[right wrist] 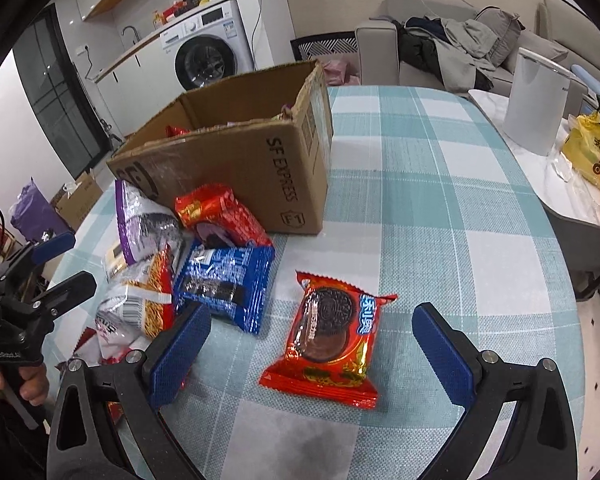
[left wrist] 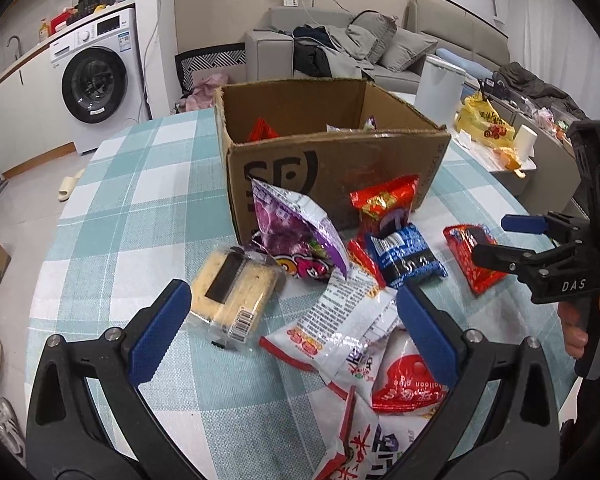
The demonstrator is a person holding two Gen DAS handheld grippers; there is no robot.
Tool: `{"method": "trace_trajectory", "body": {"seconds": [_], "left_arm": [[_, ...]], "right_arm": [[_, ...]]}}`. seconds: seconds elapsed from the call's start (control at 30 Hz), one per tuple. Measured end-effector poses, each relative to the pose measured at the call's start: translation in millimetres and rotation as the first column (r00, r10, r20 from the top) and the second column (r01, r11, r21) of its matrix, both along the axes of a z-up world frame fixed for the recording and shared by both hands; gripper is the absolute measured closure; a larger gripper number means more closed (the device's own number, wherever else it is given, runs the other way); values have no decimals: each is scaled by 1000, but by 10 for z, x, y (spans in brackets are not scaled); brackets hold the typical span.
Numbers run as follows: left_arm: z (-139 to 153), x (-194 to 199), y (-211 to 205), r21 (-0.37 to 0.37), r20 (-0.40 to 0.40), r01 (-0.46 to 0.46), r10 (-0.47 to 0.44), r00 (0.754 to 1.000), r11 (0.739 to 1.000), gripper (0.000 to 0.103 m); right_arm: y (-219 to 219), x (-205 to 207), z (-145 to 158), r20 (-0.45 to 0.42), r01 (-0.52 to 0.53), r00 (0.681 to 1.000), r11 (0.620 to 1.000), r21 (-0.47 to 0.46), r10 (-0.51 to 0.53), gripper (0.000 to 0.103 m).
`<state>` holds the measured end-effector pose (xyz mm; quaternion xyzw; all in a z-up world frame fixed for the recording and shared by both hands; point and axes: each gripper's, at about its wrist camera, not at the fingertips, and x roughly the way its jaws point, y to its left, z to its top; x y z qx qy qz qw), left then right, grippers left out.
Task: Organize snacks
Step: 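Grasp the red cookie pack with the right gripper while the left gripper grasps the white noodle bag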
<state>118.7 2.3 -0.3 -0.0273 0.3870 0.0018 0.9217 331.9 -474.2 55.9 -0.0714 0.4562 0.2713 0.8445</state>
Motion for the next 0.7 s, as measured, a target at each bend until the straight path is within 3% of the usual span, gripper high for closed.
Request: {"method": "trace_trajectory", "body": {"seconds": [0.47,0.7], "left_arm": [[-245,70,-141,16,-88,75,-73,993,997,1],[-356,124,-198,17,-113,95,-93,989,995,1]], "right_arm": [[31,39,-148,-67,-54,996,999,9,54,2],[55,14,-175,-79,-78,994,997,23,80,14]]}}
